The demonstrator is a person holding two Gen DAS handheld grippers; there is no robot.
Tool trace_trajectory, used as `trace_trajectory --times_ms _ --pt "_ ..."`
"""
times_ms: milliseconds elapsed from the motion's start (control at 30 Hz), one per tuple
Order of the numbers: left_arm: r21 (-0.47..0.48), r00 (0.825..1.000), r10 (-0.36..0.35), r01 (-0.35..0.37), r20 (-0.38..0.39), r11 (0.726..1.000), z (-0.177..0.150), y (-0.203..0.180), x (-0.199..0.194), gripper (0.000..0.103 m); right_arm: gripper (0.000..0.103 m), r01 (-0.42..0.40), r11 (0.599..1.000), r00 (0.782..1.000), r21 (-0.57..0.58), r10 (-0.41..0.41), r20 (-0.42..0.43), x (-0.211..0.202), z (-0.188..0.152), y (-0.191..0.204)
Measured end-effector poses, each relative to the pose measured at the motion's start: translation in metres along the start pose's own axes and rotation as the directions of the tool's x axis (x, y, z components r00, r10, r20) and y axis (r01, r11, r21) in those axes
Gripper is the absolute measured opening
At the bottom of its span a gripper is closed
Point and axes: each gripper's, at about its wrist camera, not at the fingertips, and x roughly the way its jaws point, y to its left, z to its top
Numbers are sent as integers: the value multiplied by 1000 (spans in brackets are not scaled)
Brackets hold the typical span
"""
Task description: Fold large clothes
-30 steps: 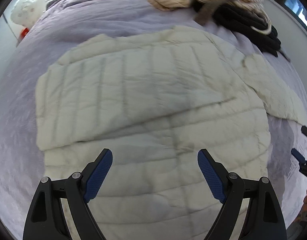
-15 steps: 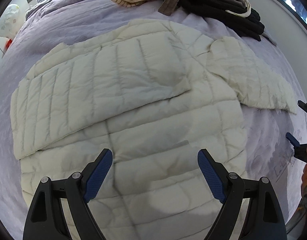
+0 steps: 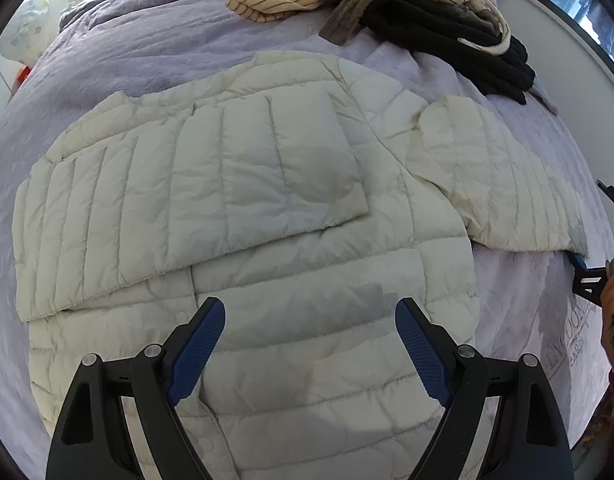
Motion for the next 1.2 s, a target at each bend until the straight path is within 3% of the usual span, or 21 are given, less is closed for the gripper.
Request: trace_trajectory --times_ms 133,200,233,267,367,567,800,867,967,1133,1200 --pt "-27 1000 12 -11 11 1000 2 10 -3 88 100 -35 998 999 48 36 -11 7 10 3" --pt "-41 1000 20 -19 17 999 1 17 -4 88 79 -14 998 1000 68 15 -20 9 11 2" --pt "-50 1000 25 -25 17 998 1 21 -5 88 52 10 996 999 88 -7 -34 12 11 1" --pt "-59 999 27 -26 17 998 1 25 -5 88 39 21 994 999 110 -16 -52 15 11 -1" --pt "-81 999 31 -29 26 996 1 35 -9 88 17 -13 991 997 132 23 -75 19 7 -2" --pt "-109 998 44 -38 50 993 1 57 -15 88 14 -70 996 991 -59 62 -115 18 -10 47" --pt "-154 995 67 -54 78 987 3 90 -25 88 14 -161 937 967 -310 88 -237 34 -72 130" --pt "-173 993 72 -56 89 983 3 103 -30 88 14 -193 910 956 -366 89 -280 41 -97 151" --pt "-202 992 76 -54 103 978 2 123 -39 88 14 -228 835 937 -500 48 -346 57 -147 188" --pt "-264 987 81 -41 140 964 1 163 -54 88 14 -260 602 900 -755 -131 -415 94 -265 230" --pt "-285 986 85 -40 147 958 0 176 -58 88 14 -273 540 881 -797 -194 -433 110 -306 229"
